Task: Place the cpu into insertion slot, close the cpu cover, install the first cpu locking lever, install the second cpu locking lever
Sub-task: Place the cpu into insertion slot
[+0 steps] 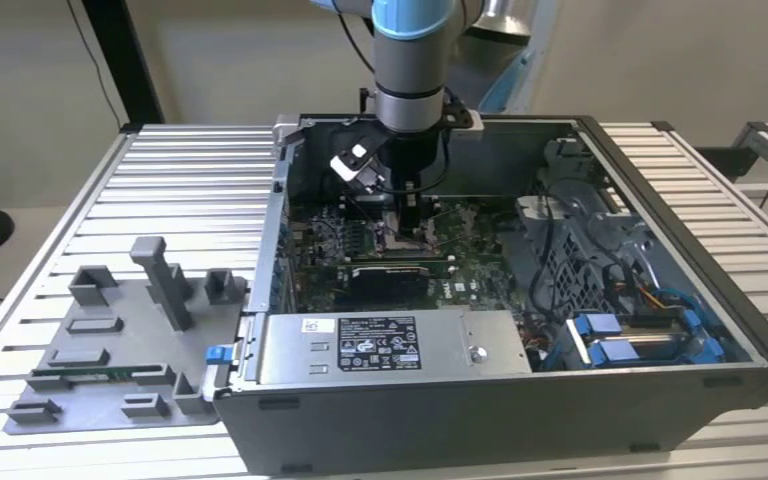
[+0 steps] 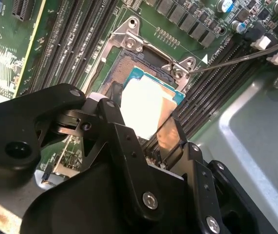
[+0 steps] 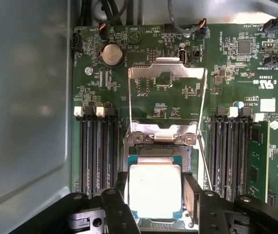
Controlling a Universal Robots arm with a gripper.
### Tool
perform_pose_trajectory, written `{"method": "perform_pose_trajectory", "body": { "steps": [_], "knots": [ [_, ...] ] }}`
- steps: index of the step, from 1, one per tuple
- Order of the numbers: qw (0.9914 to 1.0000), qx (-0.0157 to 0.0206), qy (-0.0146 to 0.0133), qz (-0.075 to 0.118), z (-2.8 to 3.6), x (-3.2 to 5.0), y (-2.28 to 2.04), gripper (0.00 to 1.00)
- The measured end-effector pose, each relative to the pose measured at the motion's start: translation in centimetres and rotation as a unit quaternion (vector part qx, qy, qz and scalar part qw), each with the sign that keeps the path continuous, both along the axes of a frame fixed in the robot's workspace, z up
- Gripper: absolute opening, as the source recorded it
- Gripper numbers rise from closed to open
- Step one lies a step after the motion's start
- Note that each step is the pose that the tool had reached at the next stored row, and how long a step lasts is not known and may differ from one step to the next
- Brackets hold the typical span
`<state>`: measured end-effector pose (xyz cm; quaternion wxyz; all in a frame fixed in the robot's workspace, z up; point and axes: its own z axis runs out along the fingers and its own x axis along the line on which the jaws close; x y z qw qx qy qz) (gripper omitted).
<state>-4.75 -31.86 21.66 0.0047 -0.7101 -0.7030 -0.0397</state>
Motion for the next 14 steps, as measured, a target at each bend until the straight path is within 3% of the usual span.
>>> {"method": "perform_pose_trajectory", "body": {
  "steps": [14],
  "knots": [
    [1.00000,-0.0004,0.0017,-0.002,-0.66,0.01,-0.16,0.00]
  ]
}}
